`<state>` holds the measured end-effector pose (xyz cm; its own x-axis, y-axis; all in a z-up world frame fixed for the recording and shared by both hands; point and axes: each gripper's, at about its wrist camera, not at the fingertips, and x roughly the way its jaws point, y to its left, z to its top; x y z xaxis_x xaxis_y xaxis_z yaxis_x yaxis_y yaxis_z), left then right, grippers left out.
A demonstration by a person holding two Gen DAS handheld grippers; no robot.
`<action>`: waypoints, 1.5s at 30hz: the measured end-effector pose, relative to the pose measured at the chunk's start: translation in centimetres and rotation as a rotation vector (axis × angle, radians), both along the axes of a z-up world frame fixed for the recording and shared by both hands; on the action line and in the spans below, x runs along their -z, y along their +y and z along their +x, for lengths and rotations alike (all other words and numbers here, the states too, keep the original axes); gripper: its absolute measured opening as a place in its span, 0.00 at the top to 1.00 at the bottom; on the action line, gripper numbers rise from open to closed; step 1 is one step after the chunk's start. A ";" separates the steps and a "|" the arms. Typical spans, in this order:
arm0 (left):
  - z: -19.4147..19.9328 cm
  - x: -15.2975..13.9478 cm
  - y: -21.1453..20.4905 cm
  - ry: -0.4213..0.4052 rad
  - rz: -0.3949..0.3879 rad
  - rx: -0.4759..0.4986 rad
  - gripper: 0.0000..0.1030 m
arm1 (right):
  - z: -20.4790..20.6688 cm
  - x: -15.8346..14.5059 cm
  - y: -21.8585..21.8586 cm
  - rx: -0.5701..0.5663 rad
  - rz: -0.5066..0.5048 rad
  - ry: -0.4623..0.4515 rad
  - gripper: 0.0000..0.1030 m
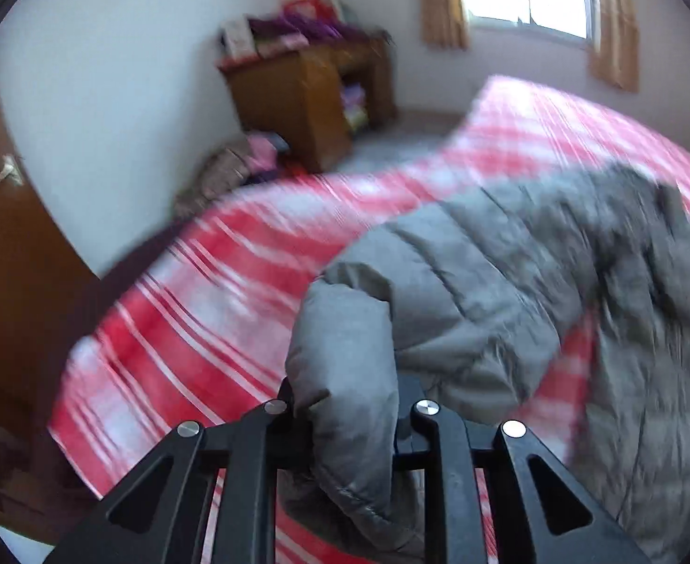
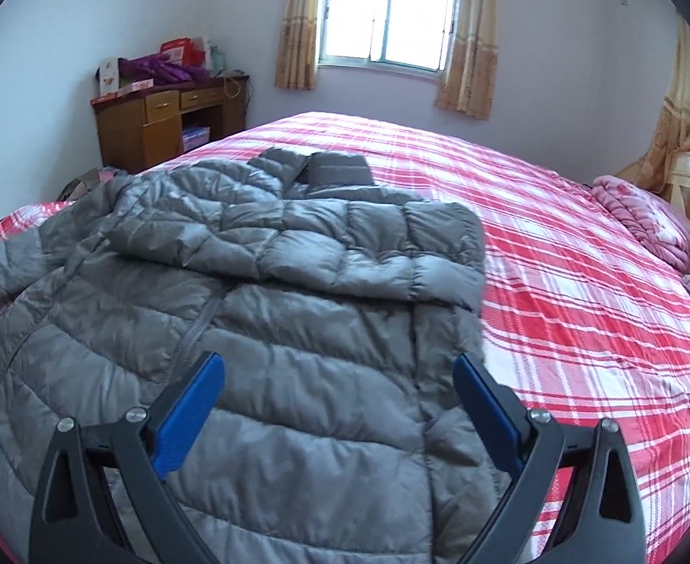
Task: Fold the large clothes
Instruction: 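Grasp the other sleeve cuff with the left gripper and lift it, then fold the held sleeve across the jacket front and release it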
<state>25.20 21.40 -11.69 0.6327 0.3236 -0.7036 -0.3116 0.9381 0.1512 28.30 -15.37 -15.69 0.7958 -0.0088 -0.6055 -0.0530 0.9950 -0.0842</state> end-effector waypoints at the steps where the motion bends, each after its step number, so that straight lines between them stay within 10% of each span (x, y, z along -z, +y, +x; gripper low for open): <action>1: 0.4 -1.2 0.3 -0.016 0.016 0.002 0.81 | 0.0 0.0 -0.4 0.014 0.010 -0.002 0.03; 11: 3.1 -7.0 -6.7 -0.130 0.118 0.088 0.83 | 0.0 0.4 -3.3 0.076 0.081 -0.014 0.03; 19: 5.8 -8.4 -25.8 -0.202 0.135 0.378 0.80 | 0.1 -0.3 -5.7 0.119 0.100 -0.024 0.03; 24: 6.0 -6.2 -34.7 -0.210 0.195 0.488 0.21 | 0.2 -0.3 -6.9 0.138 0.110 -0.012 0.03; 31: 4.8 -7.0 -30.4 -0.308 0.190 0.392 0.05 | 0.6 -0.7 -8.1 0.125 0.101 0.011 0.03; 45: 11.1 7.3 -19.1 0.038 0.192 0.049 0.05 | 10.4 0.0 -1.9 -0.075 0.275 0.142 0.02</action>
<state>36.34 2.25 -18.95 0.6249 0.4240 -0.6555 -0.2574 0.9046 0.3398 38.74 -17.26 -15.68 0.6952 0.2264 -0.6823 -0.1190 0.9723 0.2014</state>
